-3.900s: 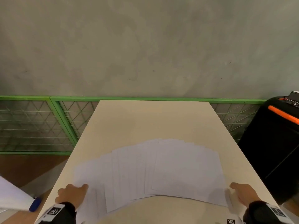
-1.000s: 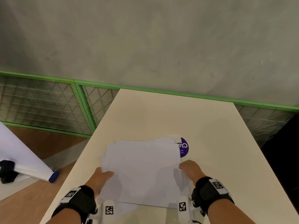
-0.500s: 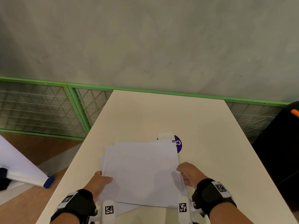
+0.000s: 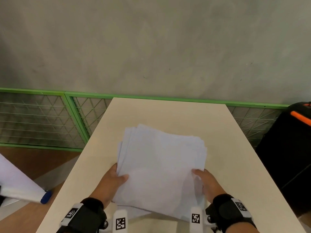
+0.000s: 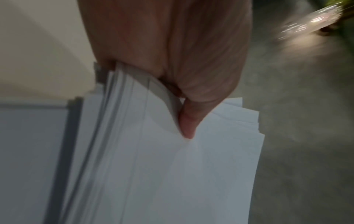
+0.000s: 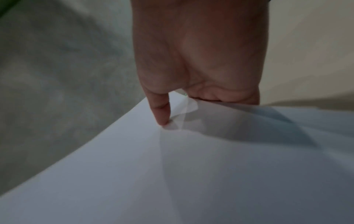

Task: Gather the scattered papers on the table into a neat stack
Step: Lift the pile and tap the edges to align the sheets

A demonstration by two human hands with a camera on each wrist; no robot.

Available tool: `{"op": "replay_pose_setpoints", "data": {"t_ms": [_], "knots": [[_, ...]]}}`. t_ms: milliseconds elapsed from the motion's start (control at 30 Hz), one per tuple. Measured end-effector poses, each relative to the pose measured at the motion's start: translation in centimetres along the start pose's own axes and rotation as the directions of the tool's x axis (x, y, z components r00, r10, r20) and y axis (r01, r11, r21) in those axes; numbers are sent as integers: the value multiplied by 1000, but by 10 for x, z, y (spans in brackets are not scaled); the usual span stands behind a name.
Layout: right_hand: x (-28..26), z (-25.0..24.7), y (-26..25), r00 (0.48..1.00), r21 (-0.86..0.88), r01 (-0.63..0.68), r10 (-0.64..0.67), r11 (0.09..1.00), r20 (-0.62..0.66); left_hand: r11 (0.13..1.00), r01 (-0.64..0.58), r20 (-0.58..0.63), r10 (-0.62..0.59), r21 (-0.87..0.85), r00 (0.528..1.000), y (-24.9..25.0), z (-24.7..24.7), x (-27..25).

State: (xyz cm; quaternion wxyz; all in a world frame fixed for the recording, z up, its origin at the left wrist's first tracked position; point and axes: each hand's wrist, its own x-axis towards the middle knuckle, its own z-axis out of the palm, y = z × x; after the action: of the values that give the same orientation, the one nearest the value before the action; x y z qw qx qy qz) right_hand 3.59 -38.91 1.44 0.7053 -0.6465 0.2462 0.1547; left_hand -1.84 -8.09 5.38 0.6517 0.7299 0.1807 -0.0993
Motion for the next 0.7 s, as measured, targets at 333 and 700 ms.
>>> {"op": "replay_pose_setpoints", "data": {"t_ms": [333, 700], "knots": [[-53, 8, -87, 811, 87, 584, -579, 807, -84, 931, -364, -143, 360, -3, 922, 81, 11, -6], [-52, -1, -48, 850, 21, 527, -526, 850, -24, 945, -324, -160, 316, -28, 935, 40, 14, -9]]}}
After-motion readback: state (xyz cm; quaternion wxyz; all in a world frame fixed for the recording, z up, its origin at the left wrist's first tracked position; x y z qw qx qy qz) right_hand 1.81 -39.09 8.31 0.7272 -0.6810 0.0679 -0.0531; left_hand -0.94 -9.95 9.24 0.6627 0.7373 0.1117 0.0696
